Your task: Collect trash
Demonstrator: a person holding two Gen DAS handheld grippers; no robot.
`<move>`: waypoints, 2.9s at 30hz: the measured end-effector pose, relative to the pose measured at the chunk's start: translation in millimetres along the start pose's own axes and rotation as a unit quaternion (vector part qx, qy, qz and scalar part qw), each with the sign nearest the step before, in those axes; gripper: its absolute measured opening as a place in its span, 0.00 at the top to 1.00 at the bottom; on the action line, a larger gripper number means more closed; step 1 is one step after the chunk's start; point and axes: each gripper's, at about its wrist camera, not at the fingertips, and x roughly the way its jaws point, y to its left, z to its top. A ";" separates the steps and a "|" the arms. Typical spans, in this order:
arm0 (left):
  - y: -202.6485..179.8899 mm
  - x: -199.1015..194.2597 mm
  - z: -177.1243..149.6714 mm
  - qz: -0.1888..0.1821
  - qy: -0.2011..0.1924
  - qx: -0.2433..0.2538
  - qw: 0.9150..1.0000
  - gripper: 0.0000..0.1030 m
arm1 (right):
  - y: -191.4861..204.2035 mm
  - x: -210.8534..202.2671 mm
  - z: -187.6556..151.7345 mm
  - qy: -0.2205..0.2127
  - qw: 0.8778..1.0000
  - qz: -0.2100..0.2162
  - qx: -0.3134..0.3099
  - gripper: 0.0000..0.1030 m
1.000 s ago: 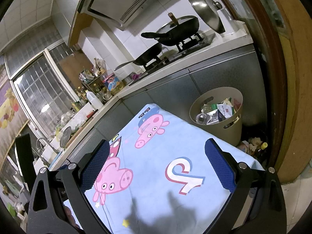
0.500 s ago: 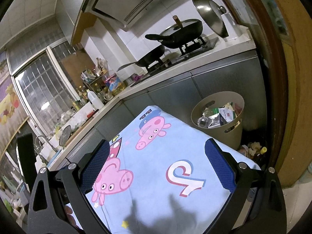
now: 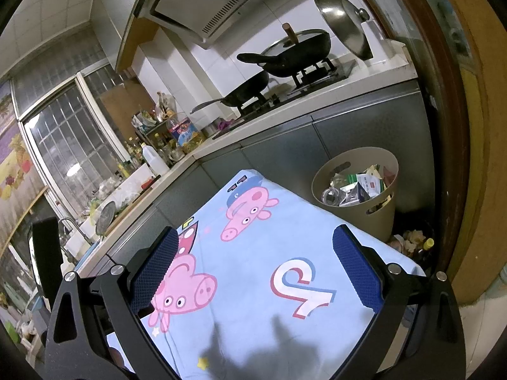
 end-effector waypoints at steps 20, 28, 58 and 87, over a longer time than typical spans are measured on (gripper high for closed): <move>-0.7 -1.1 -1.2 0.000 -0.002 0.004 1.000 0.04 | -1.1 1.7 -0.5 0.004 1.000 0.000 0.000 0.06; -1.2 -0.8 -1.7 0.005 -0.002 0.007 1.000 0.04 | -1.2 2.1 -1.4 0.003 1.000 -0.001 0.000 0.06; -8.0 3.1 -8.3 0.015 0.006 0.033 0.999 0.04 | 2.1 0.3 -3.0 0.003 1.000 -0.003 -0.004 0.06; 3.0 -18.8 -0.3 0.017 -0.048 -0.007 0.999 0.04 | 28.2 -19.8 -10.8 -0.026 0.998 -0.006 -0.065 0.06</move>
